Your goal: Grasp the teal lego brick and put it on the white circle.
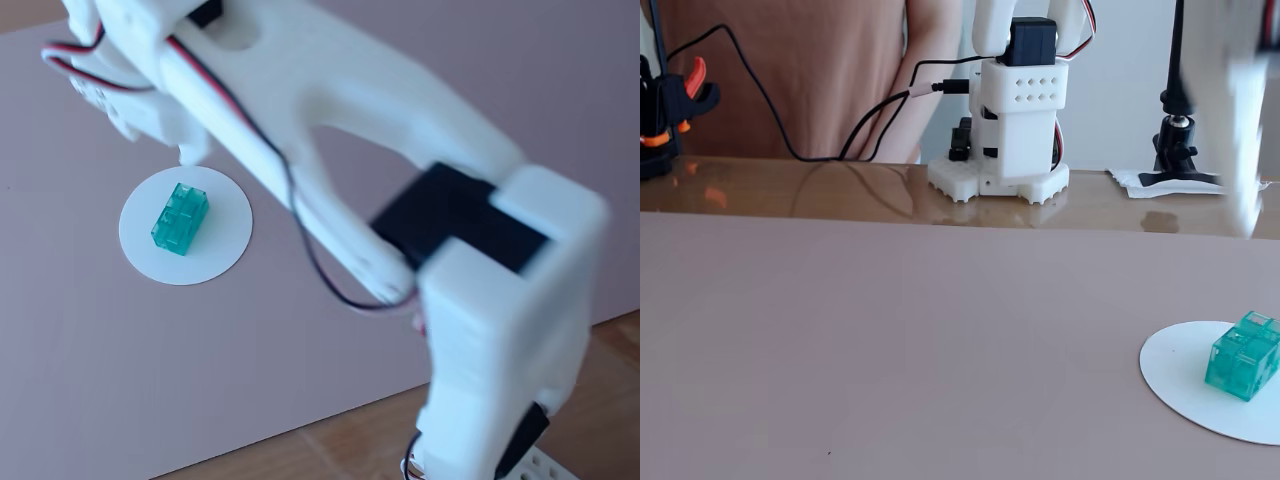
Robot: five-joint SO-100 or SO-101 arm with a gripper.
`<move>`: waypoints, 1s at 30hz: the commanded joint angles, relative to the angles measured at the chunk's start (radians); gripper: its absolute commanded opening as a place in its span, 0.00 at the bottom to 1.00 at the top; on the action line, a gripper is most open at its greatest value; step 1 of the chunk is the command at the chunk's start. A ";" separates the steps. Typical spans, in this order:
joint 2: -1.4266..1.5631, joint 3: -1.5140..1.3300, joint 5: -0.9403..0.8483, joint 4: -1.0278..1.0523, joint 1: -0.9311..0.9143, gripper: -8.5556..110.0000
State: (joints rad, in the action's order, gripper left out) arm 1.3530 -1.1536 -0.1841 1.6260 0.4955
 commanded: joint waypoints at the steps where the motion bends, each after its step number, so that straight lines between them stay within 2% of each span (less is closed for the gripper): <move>1: 0.252 0.020 0.032 0.034 -0.031 0.07; 5: 0.514 -0.120 0.049 0.020 -0.120 0.07; 11: 1.077 -0.594 0.020 -0.170 -0.299 0.07; 17: 1.480 -0.923 -0.032 -0.250 -0.428 0.07; 30: 1.836 -1.419 -0.038 -0.373 -0.428 0.07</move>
State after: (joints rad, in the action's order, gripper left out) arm 3.1431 -2.5035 -0.2362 1.2763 0.0598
